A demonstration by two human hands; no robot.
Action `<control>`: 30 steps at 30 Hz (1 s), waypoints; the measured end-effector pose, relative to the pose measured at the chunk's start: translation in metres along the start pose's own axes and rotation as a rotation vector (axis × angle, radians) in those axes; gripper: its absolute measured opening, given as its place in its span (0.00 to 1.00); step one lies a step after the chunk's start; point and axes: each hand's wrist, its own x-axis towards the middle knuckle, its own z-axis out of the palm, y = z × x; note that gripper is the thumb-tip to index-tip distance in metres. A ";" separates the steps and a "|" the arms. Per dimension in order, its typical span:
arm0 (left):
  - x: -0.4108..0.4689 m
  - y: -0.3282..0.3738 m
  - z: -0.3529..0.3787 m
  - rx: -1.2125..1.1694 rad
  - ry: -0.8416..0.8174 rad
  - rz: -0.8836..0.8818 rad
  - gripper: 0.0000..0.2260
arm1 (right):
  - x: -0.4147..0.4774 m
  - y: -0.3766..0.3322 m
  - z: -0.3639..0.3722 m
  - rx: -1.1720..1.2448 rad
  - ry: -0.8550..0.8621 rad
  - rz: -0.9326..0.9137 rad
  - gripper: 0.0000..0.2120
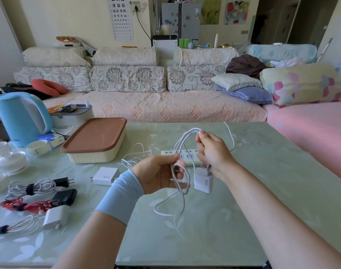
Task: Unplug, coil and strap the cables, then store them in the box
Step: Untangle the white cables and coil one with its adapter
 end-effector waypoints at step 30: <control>0.013 -0.003 -0.012 0.890 0.534 0.587 0.33 | -0.020 -0.014 -0.003 -0.107 -0.561 -0.006 0.17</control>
